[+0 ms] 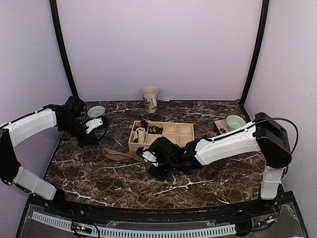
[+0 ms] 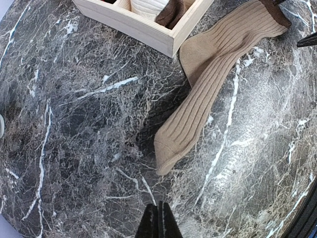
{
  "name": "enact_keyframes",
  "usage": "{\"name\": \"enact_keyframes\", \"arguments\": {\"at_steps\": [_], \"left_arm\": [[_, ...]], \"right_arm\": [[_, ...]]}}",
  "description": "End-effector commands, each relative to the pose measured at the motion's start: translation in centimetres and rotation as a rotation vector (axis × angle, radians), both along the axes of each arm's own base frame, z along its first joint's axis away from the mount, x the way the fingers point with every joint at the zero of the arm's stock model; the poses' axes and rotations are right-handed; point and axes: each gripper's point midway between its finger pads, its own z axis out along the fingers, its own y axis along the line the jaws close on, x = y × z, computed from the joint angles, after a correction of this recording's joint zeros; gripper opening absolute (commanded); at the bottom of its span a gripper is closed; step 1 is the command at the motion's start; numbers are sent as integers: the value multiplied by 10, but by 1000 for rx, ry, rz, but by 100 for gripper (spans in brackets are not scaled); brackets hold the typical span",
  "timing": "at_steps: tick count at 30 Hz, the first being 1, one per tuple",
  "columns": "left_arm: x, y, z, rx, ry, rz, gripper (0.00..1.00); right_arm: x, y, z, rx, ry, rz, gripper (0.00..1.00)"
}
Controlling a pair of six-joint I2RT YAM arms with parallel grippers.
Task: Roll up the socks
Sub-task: Adjust the sock at the center of the board.
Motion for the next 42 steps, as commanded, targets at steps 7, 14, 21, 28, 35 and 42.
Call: {"name": "enact_keyframes", "arguments": {"at_steps": [7,14,21,28,35,42], "left_arm": [[-17,-1,-16,-1,61,-53,56],[0,-11,-28,-12,88,-95,61],[9,-21,-43,-14,123,-136,53],[16,-32,-51,-45,143,-163,27],[7,-36,-33,-60,183,-161,0],[-11,-26,26,-58,52,-140,0]], "right_arm": [[10,8,-2,-33,-69,2,65],[28,8,-12,-58,-71,-28,61],[34,13,-10,-43,-56,-27,56],[31,13,-24,-63,-25,-20,49],[31,21,-18,-53,8,-10,16],[0,46,23,82,145,69,8]]}}
